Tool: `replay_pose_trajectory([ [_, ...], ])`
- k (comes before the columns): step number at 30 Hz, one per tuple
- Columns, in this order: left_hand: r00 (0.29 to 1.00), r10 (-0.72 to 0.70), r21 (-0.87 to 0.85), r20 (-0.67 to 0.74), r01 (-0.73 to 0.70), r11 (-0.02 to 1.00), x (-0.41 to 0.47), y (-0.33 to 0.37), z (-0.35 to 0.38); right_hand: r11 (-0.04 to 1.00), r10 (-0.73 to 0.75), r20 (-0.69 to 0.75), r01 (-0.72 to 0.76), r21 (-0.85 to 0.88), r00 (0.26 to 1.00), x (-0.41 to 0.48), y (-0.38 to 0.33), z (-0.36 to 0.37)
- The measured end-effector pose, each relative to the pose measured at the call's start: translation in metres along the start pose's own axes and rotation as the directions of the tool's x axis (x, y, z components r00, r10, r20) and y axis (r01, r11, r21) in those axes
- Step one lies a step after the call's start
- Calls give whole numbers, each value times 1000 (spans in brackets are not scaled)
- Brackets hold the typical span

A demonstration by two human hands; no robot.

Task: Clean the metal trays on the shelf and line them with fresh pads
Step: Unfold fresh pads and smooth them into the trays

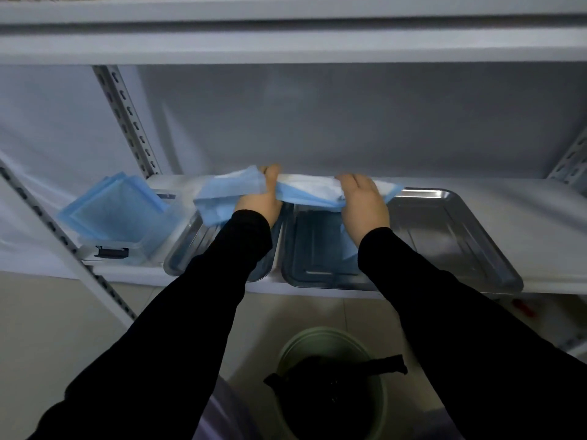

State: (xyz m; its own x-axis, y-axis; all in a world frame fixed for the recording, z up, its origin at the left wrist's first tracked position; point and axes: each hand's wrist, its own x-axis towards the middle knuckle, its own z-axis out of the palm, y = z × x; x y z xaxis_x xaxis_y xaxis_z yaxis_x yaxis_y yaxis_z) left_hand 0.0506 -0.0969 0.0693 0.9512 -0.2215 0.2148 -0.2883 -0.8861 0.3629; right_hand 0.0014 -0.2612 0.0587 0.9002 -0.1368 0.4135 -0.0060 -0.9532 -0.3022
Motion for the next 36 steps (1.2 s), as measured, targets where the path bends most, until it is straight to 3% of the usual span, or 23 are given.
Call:
replay_pose_trajectory([
  [2, 995, 67, -157, -72, -78, 985, -1, -4, 4, 999, -12, -52, 14, 41, 999, -2, 1, -3],
  [4, 991, 73, -164, -109, -90, 982, -2, -7, 7, 998, -32, -33, 34, 56, 999, -4, 2, -2],
  [9, 997, -53, 78, 63, 48, 996, -7, -14, 16, 1000, 0, 230, 2, -9, 973, -8, 9, 12],
  [12, 978, -133, 225, 159, 95, 970, -10, -17, 19, 993, 64, 394, -20, -114, 917, -11, 9, 15],
  [16, 947, -193, 293, 258, 114, 949, -11, -18, 18, 965, 126, 523, 17, -260, 843, -17, 6, 13],
  [19, 920, -209, 332, 331, 94, 939, -13, -18, 19, 944, 183, 618, 40, -329, 765, -18, 4, 13],
  [21, 892, -220, 328, 394, 87, 941, -15, -17, 21, 942, 242, 700, 11, -336, 672, -15, 3, 14],
  [23, 828, -251, 314, 501, 95, 944, -17, -14, 19, 955, 263, 779, -40, -293, 569, -14, 2, 11],
  [25, 741, -284, 345, 608, 75, 936, -16, -9, 14, 970, 242, 824, -96, -225, 512, -14, 3, 7],
  [27, 723, -275, 354, 633, 45, 934, -14, -6, 12, 975, 222, 853, -133, -180, 473, -15, 4, 6],
  [29, 745, -240, 340, 623, 18, 940, -13, -5, 14, 982, 173, 866, -154, -112, 469, -19, 0, 6],
  [33, 844, -97, 198, 527, -11, 980, -19, 1, 12, 934, 39, 796, -305, 186, 605, -14, 24, 49],
  [36, 846, -110, 171, 522, 22, 985, -19, -3, 9, 889, 18, 752, -355, 290, 659, -20, 14, 29],
])
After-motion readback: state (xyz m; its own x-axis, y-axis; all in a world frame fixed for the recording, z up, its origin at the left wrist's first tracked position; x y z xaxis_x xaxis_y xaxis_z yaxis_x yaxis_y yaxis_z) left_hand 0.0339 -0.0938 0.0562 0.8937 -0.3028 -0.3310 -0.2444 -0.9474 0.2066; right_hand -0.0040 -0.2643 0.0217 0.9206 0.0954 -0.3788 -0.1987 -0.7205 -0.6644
